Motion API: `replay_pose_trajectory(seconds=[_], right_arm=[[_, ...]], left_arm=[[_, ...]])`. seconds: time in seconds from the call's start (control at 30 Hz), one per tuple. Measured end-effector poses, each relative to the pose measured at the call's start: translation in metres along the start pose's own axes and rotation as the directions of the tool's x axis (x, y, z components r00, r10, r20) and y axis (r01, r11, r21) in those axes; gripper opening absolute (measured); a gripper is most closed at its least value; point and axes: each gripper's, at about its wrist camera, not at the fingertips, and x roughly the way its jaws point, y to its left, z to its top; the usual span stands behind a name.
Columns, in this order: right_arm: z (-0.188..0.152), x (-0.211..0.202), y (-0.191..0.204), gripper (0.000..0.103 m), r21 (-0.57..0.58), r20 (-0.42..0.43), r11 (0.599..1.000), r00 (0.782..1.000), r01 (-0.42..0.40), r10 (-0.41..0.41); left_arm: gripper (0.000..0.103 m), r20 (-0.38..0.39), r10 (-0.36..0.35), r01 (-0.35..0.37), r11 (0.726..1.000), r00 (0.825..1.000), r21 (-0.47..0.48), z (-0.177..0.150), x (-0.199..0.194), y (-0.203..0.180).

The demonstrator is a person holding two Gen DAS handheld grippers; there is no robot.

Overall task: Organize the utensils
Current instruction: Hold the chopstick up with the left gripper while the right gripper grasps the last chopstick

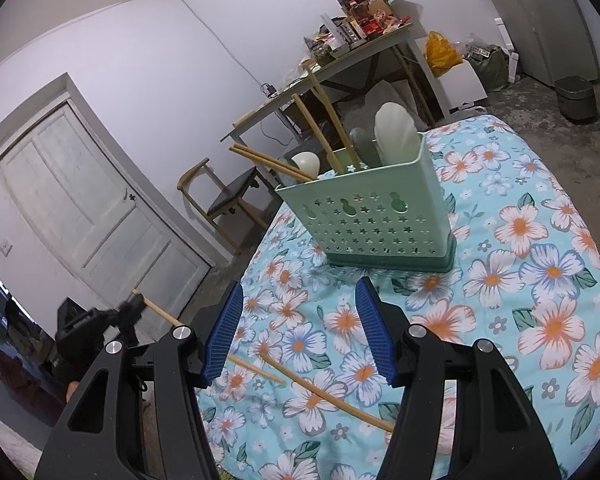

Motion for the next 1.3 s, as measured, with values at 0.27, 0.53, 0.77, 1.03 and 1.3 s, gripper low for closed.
replay_pose_trajectory(seconds=[0.27,0.53,0.77,1.03,1.3], right_arm=[[-0.016,0.014,0.023,0.057,-0.09,-0.073,0.996,0.997,-0.01,0.004],[-0.047,0.058,0.054,0.047,-0.223,-0.213,0.974,0.977,-0.031,-0.018],[-0.079,0.103,0.091,0.041,-0.451,-0.281,0.892,0.95,-0.004,-0.138],[-0.093,0.144,0.108,0.028,-0.616,-0.283,0.788,0.927,0.021,-0.247],[-0.105,0.174,0.104,0.018,-0.654,-0.319,0.756,0.901,0.014,-0.293]], left_arm=[[0.004,0.096,-0.004,0.002,1.0,0.995,0.028,0.024,-0.024,-0.006],[0.004,0.179,0.039,-0.053,0.996,0.983,0.074,0.037,-0.039,-0.009],[0.004,0.225,0.067,-0.094,0.989,0.972,0.114,0.042,-0.05,-0.014],[0.004,0.243,0.078,-0.114,0.984,0.967,0.139,0.043,-0.053,-0.016],[0.004,0.255,0.089,-0.132,0.978,0.963,0.159,0.045,-0.055,-0.017]])
